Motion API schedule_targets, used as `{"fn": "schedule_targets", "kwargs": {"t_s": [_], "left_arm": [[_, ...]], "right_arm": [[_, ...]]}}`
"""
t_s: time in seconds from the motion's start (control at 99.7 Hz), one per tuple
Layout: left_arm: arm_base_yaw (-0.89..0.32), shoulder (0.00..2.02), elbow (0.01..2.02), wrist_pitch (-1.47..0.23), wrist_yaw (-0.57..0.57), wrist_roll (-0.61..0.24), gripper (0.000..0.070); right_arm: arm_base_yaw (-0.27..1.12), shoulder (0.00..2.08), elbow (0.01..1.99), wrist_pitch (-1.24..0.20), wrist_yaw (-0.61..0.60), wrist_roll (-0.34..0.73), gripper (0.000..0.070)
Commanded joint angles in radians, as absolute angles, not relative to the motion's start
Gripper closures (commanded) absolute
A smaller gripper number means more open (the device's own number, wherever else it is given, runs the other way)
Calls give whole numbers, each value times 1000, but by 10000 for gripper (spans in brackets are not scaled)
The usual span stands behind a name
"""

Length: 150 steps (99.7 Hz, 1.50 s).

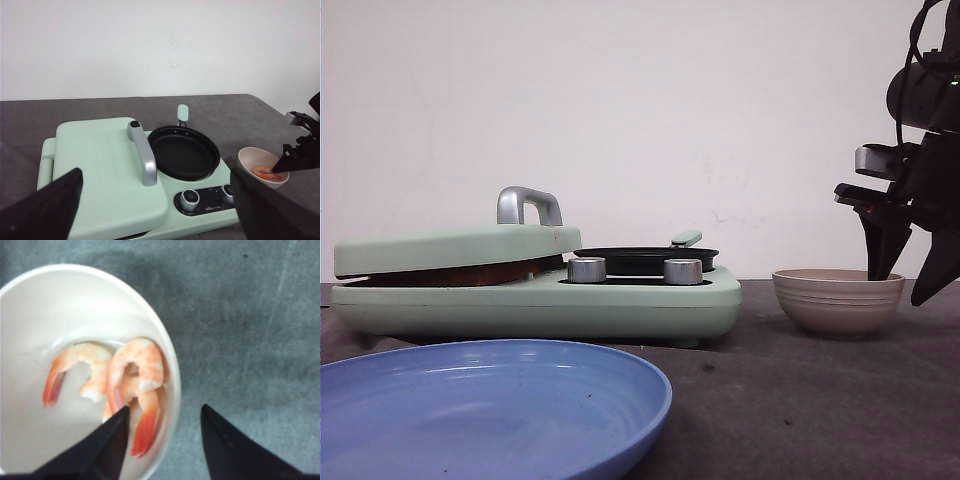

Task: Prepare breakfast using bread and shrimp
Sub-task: 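Lower the right gripper onto the cream bowl rim and grasp it, then lift the shrimp bowl with the right gripper over the frying pan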

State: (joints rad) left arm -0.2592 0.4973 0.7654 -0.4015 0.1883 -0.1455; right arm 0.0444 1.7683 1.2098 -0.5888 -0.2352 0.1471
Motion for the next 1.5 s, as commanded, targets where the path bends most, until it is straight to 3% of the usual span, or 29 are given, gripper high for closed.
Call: {"fn": "schedule_targets", "kwargs": {"t_s": [0.0,0.12,0.251,0.581,0.952,1.494], "left_arm": [[-259,501,773,-396,187,-148,191],[-259,501,773,-396,187,-148,191],[-259,501,773,-397,187,-148,191],[-259,501,773,-397,187,-148,191],[-259,501,773,-398,187,-149,191],[-259,501,773,-398,187,-151,191]], "right_arm": [[43,1792,1229,-578,-236,158,516],[43,1798,1229,-577,-236,158,556],[43,1816,1229,-585,-237,157,700],[43,1823,1229,-569,-241,158,700],[45,1759,1233,-521,-330,187,700],[109,1581,1235,-234,-399,278,700]]}}
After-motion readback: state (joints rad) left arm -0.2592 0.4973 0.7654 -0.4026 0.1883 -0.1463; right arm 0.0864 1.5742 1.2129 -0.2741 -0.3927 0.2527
